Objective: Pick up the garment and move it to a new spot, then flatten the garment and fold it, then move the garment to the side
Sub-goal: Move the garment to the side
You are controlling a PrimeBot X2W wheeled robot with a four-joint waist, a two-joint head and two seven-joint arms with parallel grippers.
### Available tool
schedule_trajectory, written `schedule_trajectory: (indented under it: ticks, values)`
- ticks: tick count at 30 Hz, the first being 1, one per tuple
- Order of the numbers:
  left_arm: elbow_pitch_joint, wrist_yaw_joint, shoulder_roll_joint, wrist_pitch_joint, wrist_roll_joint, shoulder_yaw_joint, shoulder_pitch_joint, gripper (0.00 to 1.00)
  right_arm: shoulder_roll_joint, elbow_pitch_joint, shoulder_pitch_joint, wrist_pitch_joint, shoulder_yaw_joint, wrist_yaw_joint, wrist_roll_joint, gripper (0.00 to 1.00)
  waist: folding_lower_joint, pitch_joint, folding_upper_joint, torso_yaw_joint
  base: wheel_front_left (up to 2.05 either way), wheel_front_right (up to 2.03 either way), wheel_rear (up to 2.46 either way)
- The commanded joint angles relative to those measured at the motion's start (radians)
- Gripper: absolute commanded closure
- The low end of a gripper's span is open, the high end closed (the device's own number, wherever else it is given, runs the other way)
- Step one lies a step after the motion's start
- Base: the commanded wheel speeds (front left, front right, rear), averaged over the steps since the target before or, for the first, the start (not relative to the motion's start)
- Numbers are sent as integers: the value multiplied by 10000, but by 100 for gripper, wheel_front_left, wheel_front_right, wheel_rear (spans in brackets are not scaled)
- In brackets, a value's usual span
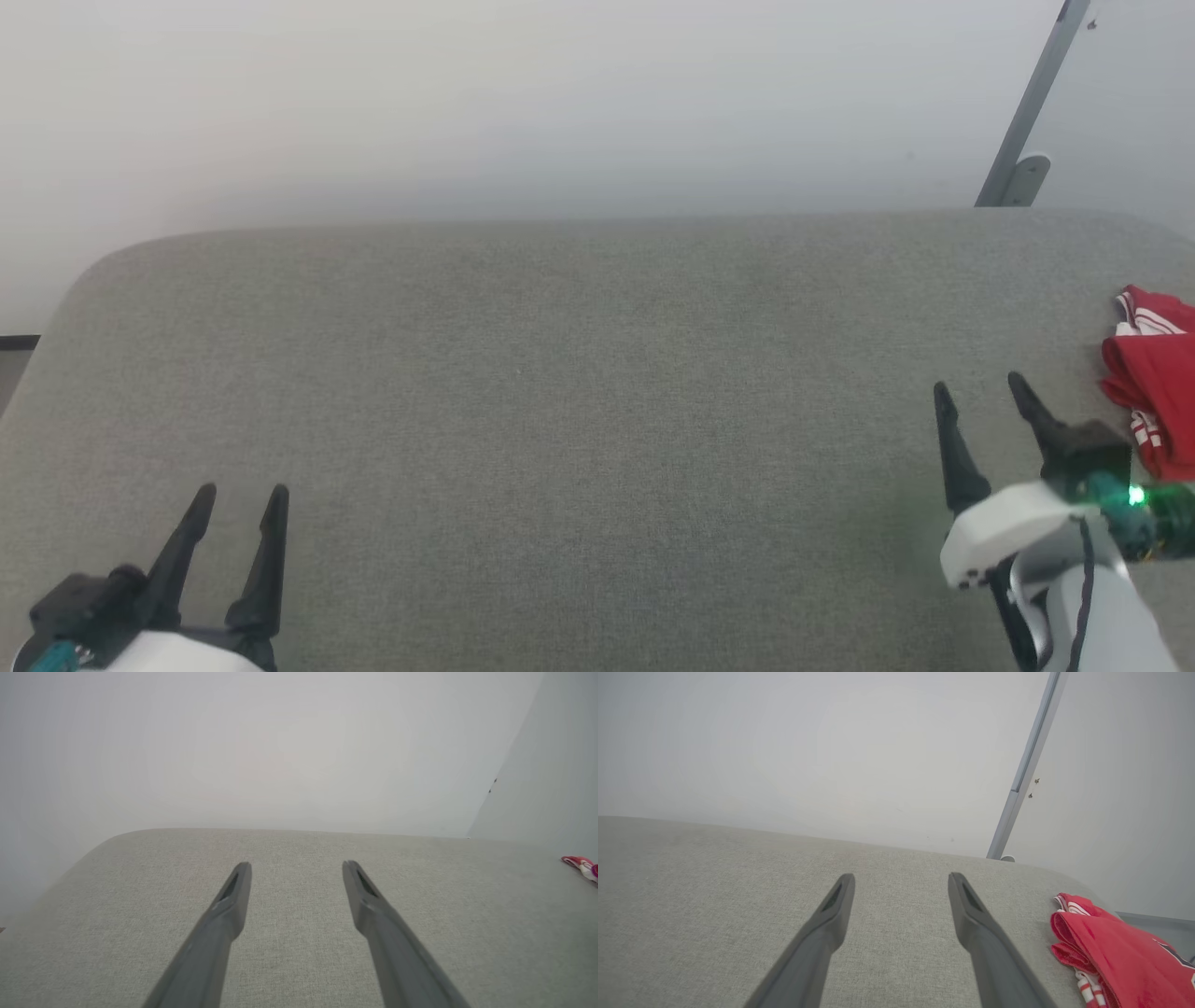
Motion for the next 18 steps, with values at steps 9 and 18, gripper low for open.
schedule_trajectory:
  ticks: [9, 18]
  values:
    - [-40, -23, -254, -40, 3, 483, 649, 0, 435, -1742, 1611, -21, -187, -20, -140, 0, 0, -203, 0, 54, 0, 0, 0]
    - [-145, -23, -279, -40, -62, 848, 937, 0, 557, -2551, 2288, -21, -578, -20, -88, 0, 0, -326, 0, 28, 0, 0, 0]
